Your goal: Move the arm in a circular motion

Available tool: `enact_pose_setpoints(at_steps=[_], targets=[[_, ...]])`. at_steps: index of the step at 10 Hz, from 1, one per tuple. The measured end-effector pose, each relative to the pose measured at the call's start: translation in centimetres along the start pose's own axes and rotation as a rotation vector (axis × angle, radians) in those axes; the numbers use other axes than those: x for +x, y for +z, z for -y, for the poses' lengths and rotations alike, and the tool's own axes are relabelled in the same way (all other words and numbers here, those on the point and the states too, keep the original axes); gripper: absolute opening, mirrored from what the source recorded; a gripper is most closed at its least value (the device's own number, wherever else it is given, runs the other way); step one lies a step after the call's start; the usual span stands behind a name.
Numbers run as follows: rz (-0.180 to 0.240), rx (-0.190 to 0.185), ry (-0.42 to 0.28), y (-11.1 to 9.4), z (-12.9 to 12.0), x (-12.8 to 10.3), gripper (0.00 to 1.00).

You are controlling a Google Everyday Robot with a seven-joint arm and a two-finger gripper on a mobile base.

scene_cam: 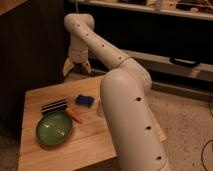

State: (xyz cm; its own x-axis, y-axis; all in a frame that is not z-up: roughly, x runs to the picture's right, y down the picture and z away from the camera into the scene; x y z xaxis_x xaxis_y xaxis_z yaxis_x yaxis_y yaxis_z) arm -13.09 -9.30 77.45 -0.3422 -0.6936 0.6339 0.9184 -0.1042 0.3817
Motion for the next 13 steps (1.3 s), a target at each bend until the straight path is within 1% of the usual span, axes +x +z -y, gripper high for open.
enact_pose_setpoints(at_steps=[3,6,9,13], targets=[[-0.007,-0.009,0.074,-0.4,-3.5,-1.6,0.80],[-0.011,-0.018,0.133,-0.7,-6.2,-3.2,0.80],[-0.017,-0.024,0.190,-1.2,-8.8,-5.0,0.80],[-0.034,-0.029,0.249,-2.2,-11.7,-7.6,0.80]])
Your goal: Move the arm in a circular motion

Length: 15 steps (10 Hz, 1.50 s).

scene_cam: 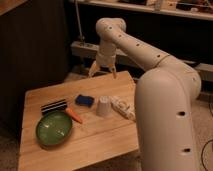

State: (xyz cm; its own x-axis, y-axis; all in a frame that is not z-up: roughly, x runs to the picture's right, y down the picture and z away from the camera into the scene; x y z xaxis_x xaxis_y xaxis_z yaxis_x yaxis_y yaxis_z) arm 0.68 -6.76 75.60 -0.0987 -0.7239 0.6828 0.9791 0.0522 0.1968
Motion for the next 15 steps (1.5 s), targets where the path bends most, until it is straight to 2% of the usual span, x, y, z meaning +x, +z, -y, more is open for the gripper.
enact_pose_setpoints(at_steps=[3,5,8,9,12,13,15], targets=[[-0.009,-0.005,0.041,-0.5,-2.4,-1.5,0.80],[-0.023,-0.006,0.093,-1.0,-4.3,-2.8,0.80],[-0.050,-0.010,0.188,-2.2,-10.1,-6.8,0.80],[-0.060,-0.009,0.229,-2.6,-12.7,-8.7,0.80],[-0.087,-0.010,0.318,-4.0,-18.2,-13.4,0.80],[-0.104,-0.013,0.351,-4.8,-20.8,-15.7,0.80],[-0.117,-0.026,0.400,-6.2,-23.8,-19.8,0.80]])
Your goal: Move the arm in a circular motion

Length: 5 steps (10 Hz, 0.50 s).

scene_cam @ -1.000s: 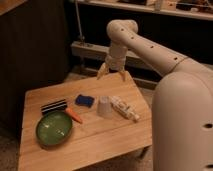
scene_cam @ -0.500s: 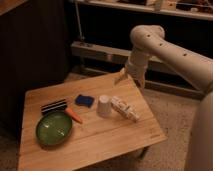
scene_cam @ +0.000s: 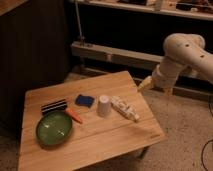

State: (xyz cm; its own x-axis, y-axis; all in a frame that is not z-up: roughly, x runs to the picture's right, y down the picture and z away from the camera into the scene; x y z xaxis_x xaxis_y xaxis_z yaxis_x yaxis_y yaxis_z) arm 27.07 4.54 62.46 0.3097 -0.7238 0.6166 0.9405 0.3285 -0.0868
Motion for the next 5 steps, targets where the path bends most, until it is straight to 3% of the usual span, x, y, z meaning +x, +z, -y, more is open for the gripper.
enact_pose_setpoints(at_steps=[1,3,5], targets=[[-0.007,-0.006,0.014,-0.7,-2.5,-1.6,0.80],[-0.017,-0.006,0.012,-1.5,-4.5,-3.6,0.80],[-0.028,0.009,-0.012,-2.3,-4.4,-5.9,0.80]])
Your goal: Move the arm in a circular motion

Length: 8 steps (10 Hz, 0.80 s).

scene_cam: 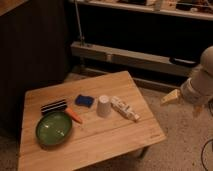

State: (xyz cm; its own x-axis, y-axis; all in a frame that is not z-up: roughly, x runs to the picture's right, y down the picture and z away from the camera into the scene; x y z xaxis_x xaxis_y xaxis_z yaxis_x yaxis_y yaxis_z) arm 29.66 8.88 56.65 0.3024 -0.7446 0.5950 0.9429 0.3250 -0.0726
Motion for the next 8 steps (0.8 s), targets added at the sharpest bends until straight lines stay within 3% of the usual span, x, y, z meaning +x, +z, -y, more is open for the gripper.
enact_pose_setpoints(at_steps=[1,4,5,8], targets=[[-0.002,0.011,-0.019,-0.2,0.8,-0.9,0.80],[-0.002,0.045,-0.117,-0.2,6.9,-3.4,0.80],[0.007,0.060,-0.175,0.0,10.9,-4.4,0.80],[0.050,0.109,-0.314,0.8,19.3,-6.8,0.80]])
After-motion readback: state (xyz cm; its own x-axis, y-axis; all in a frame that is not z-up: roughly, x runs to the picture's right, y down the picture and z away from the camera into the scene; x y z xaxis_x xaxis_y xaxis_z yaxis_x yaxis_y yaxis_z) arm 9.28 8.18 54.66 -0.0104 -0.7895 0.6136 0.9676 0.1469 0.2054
